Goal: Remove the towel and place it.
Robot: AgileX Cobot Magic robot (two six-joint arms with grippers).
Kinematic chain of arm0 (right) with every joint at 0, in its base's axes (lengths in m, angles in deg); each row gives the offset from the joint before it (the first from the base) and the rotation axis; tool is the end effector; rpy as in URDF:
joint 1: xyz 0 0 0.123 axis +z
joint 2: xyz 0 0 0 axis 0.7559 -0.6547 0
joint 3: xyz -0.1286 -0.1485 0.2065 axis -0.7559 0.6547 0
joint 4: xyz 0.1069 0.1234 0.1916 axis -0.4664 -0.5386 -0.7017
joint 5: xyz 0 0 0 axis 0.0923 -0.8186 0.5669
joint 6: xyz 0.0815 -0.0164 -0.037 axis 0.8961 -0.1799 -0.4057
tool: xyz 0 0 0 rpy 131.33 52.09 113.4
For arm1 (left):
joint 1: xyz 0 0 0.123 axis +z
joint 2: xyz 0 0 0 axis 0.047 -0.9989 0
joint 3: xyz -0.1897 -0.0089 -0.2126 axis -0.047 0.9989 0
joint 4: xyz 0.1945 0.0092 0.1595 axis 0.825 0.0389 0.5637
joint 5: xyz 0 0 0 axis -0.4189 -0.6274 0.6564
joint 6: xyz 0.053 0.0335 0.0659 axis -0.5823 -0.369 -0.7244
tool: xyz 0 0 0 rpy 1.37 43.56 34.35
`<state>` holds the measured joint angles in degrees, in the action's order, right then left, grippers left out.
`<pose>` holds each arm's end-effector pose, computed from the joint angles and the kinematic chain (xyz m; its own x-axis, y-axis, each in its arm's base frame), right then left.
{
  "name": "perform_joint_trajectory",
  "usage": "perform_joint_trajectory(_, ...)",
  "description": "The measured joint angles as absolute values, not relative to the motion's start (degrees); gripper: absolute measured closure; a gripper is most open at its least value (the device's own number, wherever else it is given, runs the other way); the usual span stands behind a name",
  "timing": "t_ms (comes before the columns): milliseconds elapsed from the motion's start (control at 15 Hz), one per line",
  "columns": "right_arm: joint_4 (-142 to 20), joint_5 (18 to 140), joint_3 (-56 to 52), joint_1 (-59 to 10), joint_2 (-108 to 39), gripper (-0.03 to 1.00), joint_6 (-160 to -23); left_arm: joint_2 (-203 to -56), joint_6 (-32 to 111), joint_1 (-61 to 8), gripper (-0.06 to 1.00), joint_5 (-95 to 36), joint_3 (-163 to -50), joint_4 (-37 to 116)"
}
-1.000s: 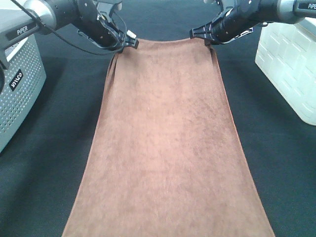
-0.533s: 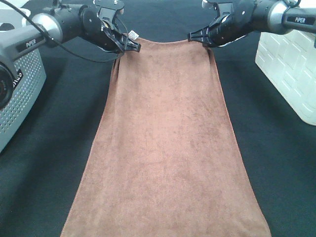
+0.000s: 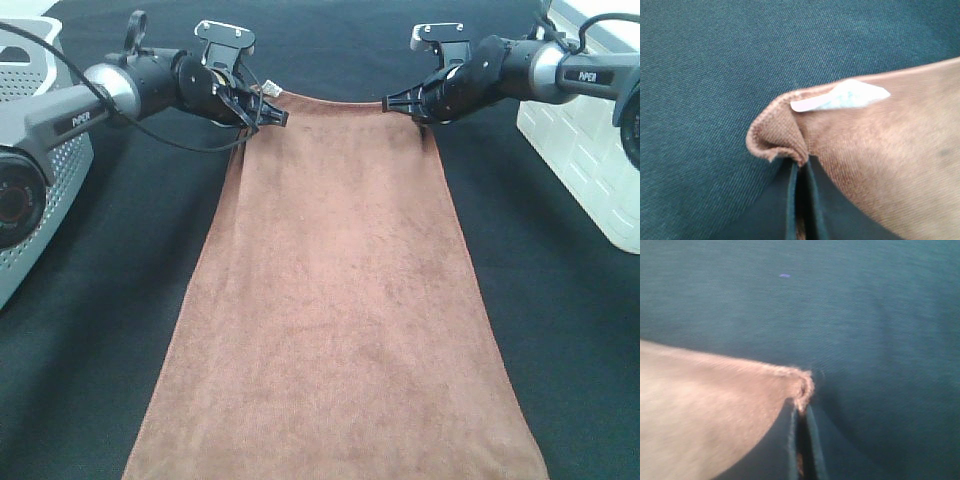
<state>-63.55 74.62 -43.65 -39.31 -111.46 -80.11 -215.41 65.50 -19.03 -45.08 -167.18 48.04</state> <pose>0.5673 0.1019 0.0976 -0.5803 -0.1163 -0.8061 -0.2135 0.9769 0.0127 0.5774 -0.1717 0.0970 -0.5085 0.2184 -0.8329 0.3373 0.9405 0.0407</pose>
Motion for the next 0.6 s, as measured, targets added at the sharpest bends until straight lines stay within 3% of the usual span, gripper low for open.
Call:
perform_joint_trajectory(467, -66.01, 74.05, -48.35, -39.54, -115.88, 0.97, -80.11, -218.50, 65.50, -19.03, 0.93, -41.36, -167.18, 47.81)
perform_joint_trajectory(600, -66.01, 74.11, -48.35, -39.77, -116.05, 0.89, -80.11, -218.62, 65.50, -19.03, 0.92, -40.44, -167.18, 47.81)
